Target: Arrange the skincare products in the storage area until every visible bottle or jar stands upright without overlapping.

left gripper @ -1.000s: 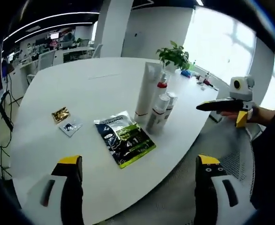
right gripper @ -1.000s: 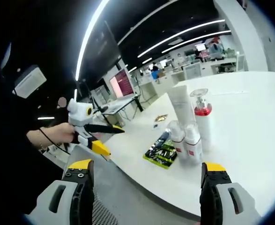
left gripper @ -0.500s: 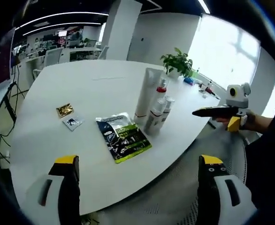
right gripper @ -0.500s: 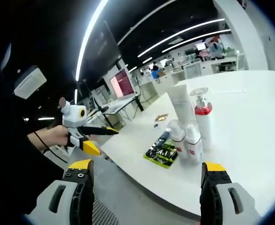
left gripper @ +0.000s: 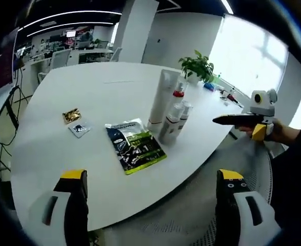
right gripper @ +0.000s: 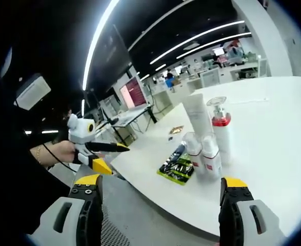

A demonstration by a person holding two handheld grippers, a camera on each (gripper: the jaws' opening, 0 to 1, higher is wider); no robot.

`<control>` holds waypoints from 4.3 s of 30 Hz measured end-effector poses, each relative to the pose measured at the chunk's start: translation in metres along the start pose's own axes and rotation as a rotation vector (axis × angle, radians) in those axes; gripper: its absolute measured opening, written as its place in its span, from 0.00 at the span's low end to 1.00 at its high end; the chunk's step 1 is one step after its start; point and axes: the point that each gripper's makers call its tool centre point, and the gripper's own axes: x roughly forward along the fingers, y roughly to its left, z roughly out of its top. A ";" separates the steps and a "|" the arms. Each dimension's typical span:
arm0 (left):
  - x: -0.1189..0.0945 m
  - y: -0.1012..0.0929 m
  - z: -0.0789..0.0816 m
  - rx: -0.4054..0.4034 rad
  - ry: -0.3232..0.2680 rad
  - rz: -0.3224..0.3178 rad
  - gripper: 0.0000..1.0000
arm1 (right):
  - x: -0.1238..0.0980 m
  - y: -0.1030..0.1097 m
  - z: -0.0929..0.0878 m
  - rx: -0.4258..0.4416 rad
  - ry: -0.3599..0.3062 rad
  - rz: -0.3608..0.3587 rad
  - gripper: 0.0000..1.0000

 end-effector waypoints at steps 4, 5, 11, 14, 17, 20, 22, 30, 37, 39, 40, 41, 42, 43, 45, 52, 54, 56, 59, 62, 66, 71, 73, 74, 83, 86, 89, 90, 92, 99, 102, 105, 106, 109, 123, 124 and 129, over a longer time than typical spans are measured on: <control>0.001 0.002 -0.002 -0.005 0.004 0.003 0.97 | 0.000 0.000 0.000 0.000 -0.003 0.001 0.99; 0.001 0.002 -0.002 -0.007 0.006 0.004 0.97 | 0.000 0.000 0.001 0.001 -0.004 0.002 0.99; 0.000 0.006 0.000 -0.029 0.008 0.006 0.97 | 0.000 0.000 0.001 0.005 -0.007 0.002 0.99; 0.000 0.006 0.004 -0.048 -0.005 0.008 0.96 | 0.000 0.000 0.002 0.009 -0.009 0.005 0.99; 0.002 0.012 0.005 -0.058 -0.003 0.019 0.96 | 0.000 0.001 0.002 0.013 -0.011 0.006 0.99; 0.004 0.022 0.005 -0.067 0.011 0.032 0.95 | -0.001 0.002 0.003 0.013 -0.014 0.008 0.98; 0.005 0.025 0.007 -0.077 0.012 0.045 0.95 | -0.002 0.003 0.003 0.013 -0.016 0.010 0.98; 0.013 0.045 0.015 -0.102 0.021 0.060 0.93 | -0.003 0.003 0.006 0.013 -0.015 0.006 0.96; 0.028 0.055 0.027 -0.092 0.036 0.065 0.93 | -0.003 -0.002 0.007 0.028 -0.015 0.004 0.96; 0.032 0.061 0.028 -0.090 0.045 0.071 0.92 | -0.003 -0.002 0.007 0.031 -0.013 0.001 0.97; 0.033 0.062 0.029 -0.091 0.046 0.074 0.92 | -0.003 -0.003 0.007 0.033 -0.013 0.000 0.97; 0.036 0.065 0.030 -0.095 0.050 0.077 0.92 | -0.003 -0.003 0.006 0.036 -0.012 0.000 0.97; 0.038 0.069 0.029 -0.100 0.054 0.080 0.92 | -0.003 -0.003 0.006 0.041 -0.012 0.000 0.97; 0.039 0.073 0.029 -0.100 0.059 0.081 0.92 | -0.002 -0.002 0.006 0.044 -0.014 0.003 0.96; 0.042 0.075 0.029 -0.095 0.073 0.088 0.92 | -0.003 -0.001 0.006 0.044 -0.014 0.001 0.94; 0.055 0.089 0.031 -0.098 0.113 0.097 0.91 | -0.003 -0.002 0.009 0.071 -0.026 -0.014 0.95; 0.060 0.097 0.033 -0.134 0.117 0.116 0.90 | -0.003 -0.002 0.009 0.070 -0.028 -0.018 0.95; 0.068 0.104 0.035 -0.144 0.115 0.121 0.90 | -0.003 -0.003 0.009 0.075 -0.031 -0.023 0.95; 0.076 0.110 0.034 -0.146 0.138 0.127 0.91 | -0.004 -0.006 0.010 0.086 -0.042 -0.033 0.95; 0.074 0.107 0.036 -0.120 0.158 0.129 0.91 | -0.004 -0.007 0.012 0.092 -0.052 -0.040 0.94; 0.083 0.120 0.038 -0.114 0.190 0.149 0.90 | -0.005 -0.010 0.012 0.097 -0.058 -0.049 0.94; 0.092 0.139 0.040 -0.224 0.206 0.226 0.84 | -0.006 -0.012 0.013 0.104 -0.068 -0.057 0.93; 0.093 0.140 0.041 -0.266 0.209 0.263 0.81 | -0.007 -0.013 0.014 0.109 -0.073 -0.061 0.93; 0.096 0.148 0.040 -0.285 0.215 0.272 0.81 | -0.007 -0.013 0.014 0.111 -0.075 -0.063 0.93; 0.115 0.164 0.051 -0.331 0.233 0.342 0.72 | -0.007 -0.017 0.014 0.130 -0.077 -0.073 0.91; 0.118 0.169 0.054 -0.352 0.200 0.397 0.71 | -0.008 -0.018 0.014 0.138 -0.081 -0.075 0.91; 0.124 0.178 0.057 -0.370 0.180 0.455 0.75 | -0.009 -0.020 0.014 0.140 -0.086 -0.079 0.90; 0.126 0.180 0.057 -0.363 0.179 0.472 0.74 | -0.009 -0.021 0.014 0.141 -0.088 -0.082 0.90; 0.128 0.185 0.055 -0.356 0.183 0.512 0.73 | -0.009 -0.021 0.015 0.145 -0.093 -0.085 0.90; 0.132 0.183 0.053 -0.406 0.162 0.569 0.67 | -0.009 -0.024 0.014 0.159 -0.090 -0.088 0.89; 0.133 0.186 0.052 -0.425 0.153 0.591 0.67 | -0.009 -0.024 0.015 0.163 -0.093 -0.089 0.88; 0.138 0.191 0.050 -0.436 0.153 0.606 0.67 | -0.009 -0.024 0.015 0.166 -0.092 -0.090 0.88; 0.139 0.194 0.049 -0.435 0.157 0.610 0.66 | -0.009 -0.024 0.015 0.167 -0.092 -0.091 0.88; 0.132 0.189 0.045 -0.415 0.185 0.642 0.60 | -0.009 -0.024 0.016 0.169 -0.097 -0.094 0.88; 0.128 0.199 0.046 -0.315 0.179 0.641 0.36 | -0.008 -0.023 0.016 0.168 -0.091 -0.094 0.86; 0.129 0.201 0.046 -0.313 0.177 0.640 0.37 | -0.009 -0.023 0.016 0.168 -0.091 -0.094 0.86; 0.133 0.211 0.043 -0.301 0.179 0.629 0.37 | -0.008 -0.023 0.015 0.166 -0.089 -0.094 0.86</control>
